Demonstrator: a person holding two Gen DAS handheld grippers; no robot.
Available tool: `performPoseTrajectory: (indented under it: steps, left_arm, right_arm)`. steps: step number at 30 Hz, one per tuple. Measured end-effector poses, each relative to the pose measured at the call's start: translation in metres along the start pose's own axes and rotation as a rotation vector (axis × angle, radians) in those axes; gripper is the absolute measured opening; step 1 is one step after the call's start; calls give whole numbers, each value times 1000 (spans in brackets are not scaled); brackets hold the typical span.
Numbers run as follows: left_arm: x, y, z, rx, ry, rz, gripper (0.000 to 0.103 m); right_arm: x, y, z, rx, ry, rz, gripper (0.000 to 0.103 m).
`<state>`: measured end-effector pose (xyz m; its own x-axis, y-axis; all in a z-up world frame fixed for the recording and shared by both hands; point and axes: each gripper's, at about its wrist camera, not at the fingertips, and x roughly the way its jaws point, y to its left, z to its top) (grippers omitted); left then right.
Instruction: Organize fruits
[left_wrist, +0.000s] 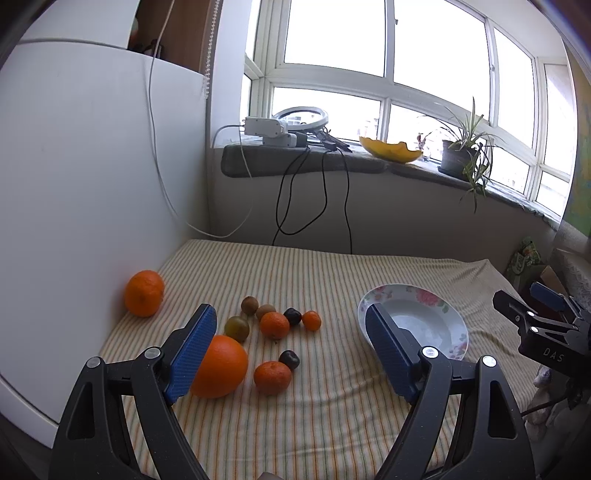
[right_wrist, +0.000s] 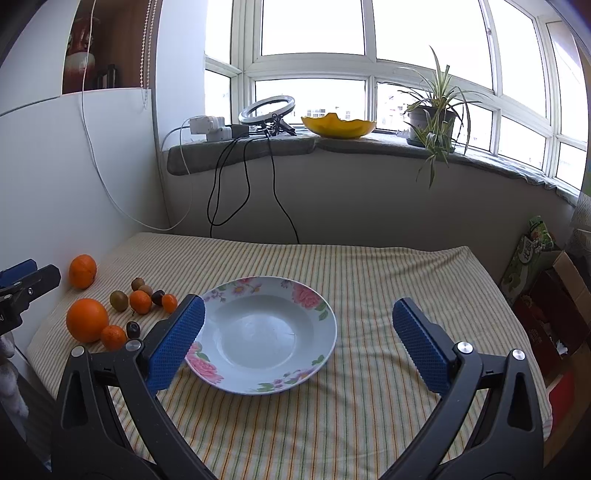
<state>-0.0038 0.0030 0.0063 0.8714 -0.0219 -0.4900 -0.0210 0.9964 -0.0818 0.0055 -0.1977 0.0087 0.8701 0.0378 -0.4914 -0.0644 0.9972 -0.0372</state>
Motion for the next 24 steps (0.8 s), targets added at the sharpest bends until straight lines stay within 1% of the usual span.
performPoseTrajectory:
  steps: [24]
  left_arm:
    - [0, -3, 1, -3, -10, -11, 83]
  right_arm:
    - [-3, -2, 2, 1, -4, -3, 103]
